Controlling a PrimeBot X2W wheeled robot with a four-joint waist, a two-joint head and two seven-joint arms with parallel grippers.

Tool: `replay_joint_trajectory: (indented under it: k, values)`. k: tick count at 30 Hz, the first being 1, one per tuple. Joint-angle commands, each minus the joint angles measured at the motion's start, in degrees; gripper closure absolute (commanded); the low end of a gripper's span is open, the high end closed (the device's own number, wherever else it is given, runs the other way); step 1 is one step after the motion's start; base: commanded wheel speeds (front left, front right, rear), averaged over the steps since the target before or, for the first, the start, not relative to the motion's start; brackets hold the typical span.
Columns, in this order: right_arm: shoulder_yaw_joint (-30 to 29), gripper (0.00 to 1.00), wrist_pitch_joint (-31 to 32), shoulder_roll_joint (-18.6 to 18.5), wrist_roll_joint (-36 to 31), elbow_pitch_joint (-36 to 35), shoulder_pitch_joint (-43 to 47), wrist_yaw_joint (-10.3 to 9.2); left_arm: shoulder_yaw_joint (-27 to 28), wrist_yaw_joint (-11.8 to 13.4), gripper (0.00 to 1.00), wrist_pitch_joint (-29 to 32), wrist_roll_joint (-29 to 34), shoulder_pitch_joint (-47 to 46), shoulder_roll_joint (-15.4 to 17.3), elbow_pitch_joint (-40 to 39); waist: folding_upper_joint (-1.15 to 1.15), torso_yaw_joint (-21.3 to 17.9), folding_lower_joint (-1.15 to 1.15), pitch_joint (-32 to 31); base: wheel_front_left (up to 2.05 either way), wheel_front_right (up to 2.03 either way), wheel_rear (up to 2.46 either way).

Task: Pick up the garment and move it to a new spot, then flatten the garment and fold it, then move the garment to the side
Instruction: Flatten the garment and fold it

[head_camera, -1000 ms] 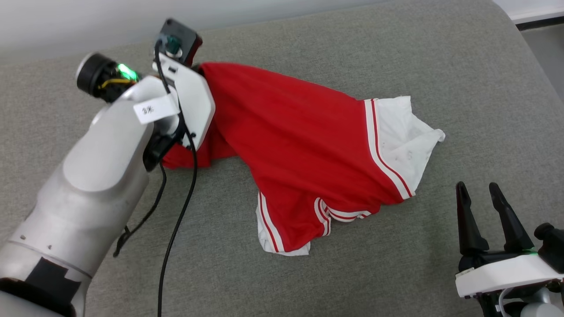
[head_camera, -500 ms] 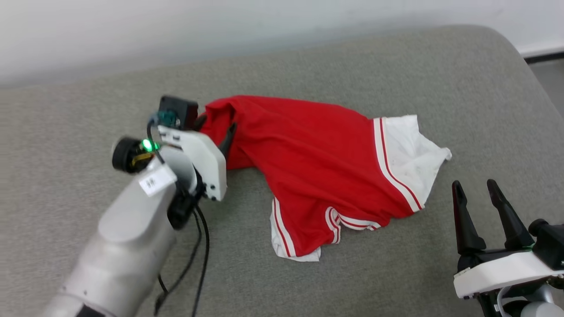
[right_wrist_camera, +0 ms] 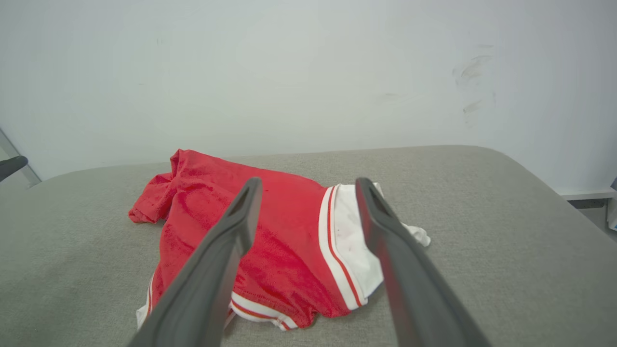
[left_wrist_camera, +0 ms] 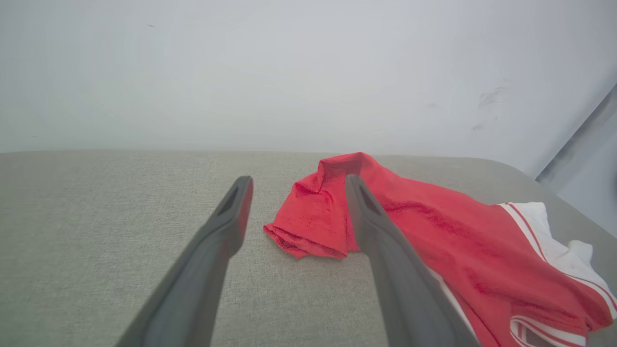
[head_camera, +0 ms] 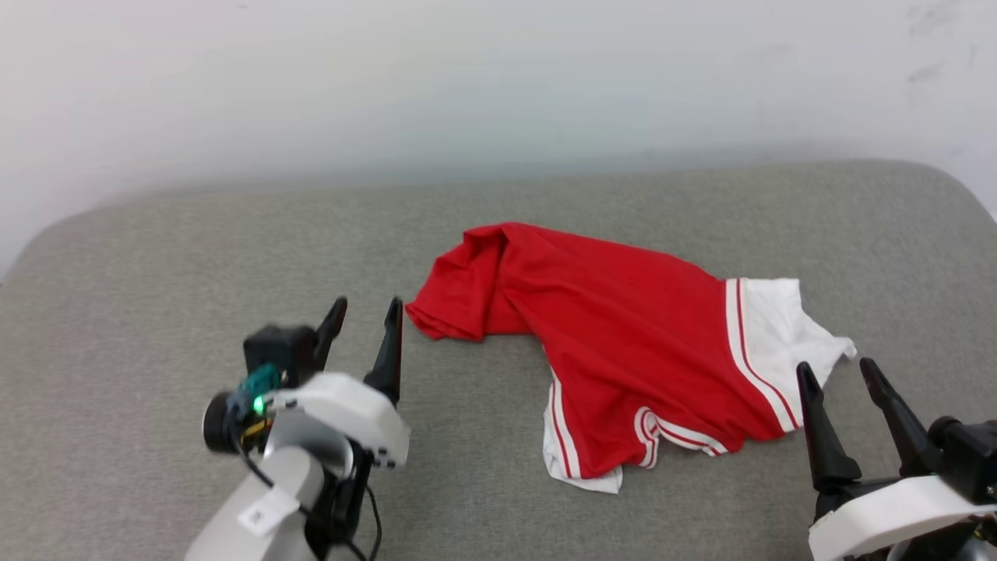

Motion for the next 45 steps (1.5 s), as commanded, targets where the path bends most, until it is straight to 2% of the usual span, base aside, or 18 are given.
replay_joint_trajectory:
  k: [1,2,5,9,14,22,31,37,41,42,44,45]
  values:
    - [0.0,0.0,0.51,0.13,-0.4,-0.6,0.98,-0.06,0.44,1.3,0.0,-0.43,0.43,3.18,0.45,-2.34,0.0,1.97,0.01,-1.98,0.0,0.0,0.0]
    - [0.08,0.0,1.35,0.13,-0.22,-1.32,1.68,-0.06,0.99,3.4,0.0,-0.71,0.55,7.24,1.18,-6.62,0.0,2.76,0.01,-2.52,0.0,0.0,0.0]
    - [0.16,0.0,1.84,0.13,-0.07,-1.89,2.06,-0.06,0.43,5.37,0.0,-0.25,1.29,10.47,2.3,-10.18,0.0,3.19,0.01,-2.78,0.0,0.0,0.0]
    - [0.18,0.0,2.31,0.13,0.2,-2.21,2.67,-0.06,-1.31,6.34,0.0,2.73,1.45,13.25,3.15,-13.7,0.0,3.6,0.01,-2.84,0.0,0.0,0.0]
    - [0.2,0.0,2.76,0.14,0.64,-2.29,2.53,-0.06,-6.19,4.18,0.0,11.05,0.77,12.9,3.13,-16.37,0.0,3.79,0.01,-2.23,0.0,0.0,0.0]
    - [0.83,0.0,2.94,0.14,1.12,-2.44,1.04,-0.06,-13.7,-0.35,0.0,23.24,0.33,6.61,0.08,-16.19,0.0,2.03,0.01,1.26,0.0,0.0,0.0]
    - [1.67,0.0,1.72,0.14,2.39,-1.32,-1.12,-0.06,-19.21,-5.09,0.0,32.64,0.92,-0.88,-2.29,-8.19,0.0,-2.31,0.01,6.53,0.0,0.0,0.0]
    - [1.71,0.0,0.74,0.14,3.03,-0.22,-2.13,-0.06,-21.66,-6.67,0.0,35.47,3.1,-4.61,-2.42,-2.5,0.0,-4.03,0.01,8.88,0.0,0.0,0.0]
    - [2.03,0.0,-0.13,0.14,3.68,0.94,-2.85,-0.06,-23.8,-8.93,0.0,38.13,2.9,-5.53,-3.43,2.03,0.0,-4.98,0.01,9.88,0.0,0.0,0.0]
    - [2.06,0.0,-0.31,0.14,3.7,1.26,-3.02,-0.06,-24.29,-9.48,0.2,38.74,2.73,-5.39,-3.71,3.02,0.0,-5.1,0.01,9.99,0.0,0.0,0.0]
    - [2.03,0.0,-0.77,0.14,3.85,1.61,-3.42,-0.06,-24.79,-10.23,1.0,38.79,2.51,-5.34,-4.18,4.42,0.0,-5.31,0.01,10.12,0.0,0.0,0.0]
    - [1.87,0.0,-0.98,0.14,4.0,1.82,-3.51,-0.06,-24.95,-10.53,1.0,38.8,2.23,-5.12,-4.38,4.98,0.0,-5.37,0.01,10.08,0.0,0.0,0.0]
